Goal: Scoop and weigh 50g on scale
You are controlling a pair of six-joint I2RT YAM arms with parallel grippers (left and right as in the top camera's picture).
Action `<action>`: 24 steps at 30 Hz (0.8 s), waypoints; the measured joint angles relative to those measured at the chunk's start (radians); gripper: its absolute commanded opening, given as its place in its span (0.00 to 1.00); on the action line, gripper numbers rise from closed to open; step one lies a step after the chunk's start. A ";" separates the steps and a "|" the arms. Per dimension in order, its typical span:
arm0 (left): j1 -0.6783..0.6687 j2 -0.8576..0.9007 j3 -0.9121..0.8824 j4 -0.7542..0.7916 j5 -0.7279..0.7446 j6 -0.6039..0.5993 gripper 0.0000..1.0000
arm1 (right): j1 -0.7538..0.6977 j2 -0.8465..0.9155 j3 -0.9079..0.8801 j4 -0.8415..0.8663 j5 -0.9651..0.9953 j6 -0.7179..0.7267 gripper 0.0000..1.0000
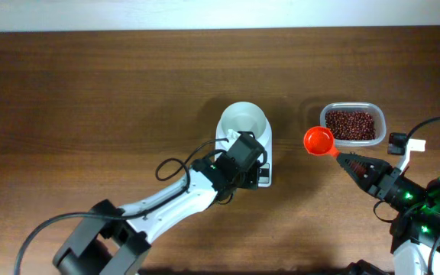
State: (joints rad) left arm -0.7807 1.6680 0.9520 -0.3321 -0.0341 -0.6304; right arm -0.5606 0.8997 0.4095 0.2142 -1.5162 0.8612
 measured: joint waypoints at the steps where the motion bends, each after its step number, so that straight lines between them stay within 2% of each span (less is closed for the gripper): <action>1: 0.000 0.010 0.000 0.005 0.000 0.000 0.00 | 0.000 0.000 0.000 0.000 0.000 0.000 0.04; 6: 0.000 0.060 0.000 0.058 0.000 0.000 0.00 | 0.000 0.000 0.000 0.000 0.001 0.000 0.04; 24: -0.004 0.109 0.006 0.090 -0.001 -0.003 0.00 | 0.000 0.000 0.000 0.000 0.005 0.000 0.04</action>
State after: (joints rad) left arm -0.7845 1.7767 0.9577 -0.2417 -0.0349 -0.6334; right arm -0.5606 0.8997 0.4095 0.2142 -1.5116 0.8616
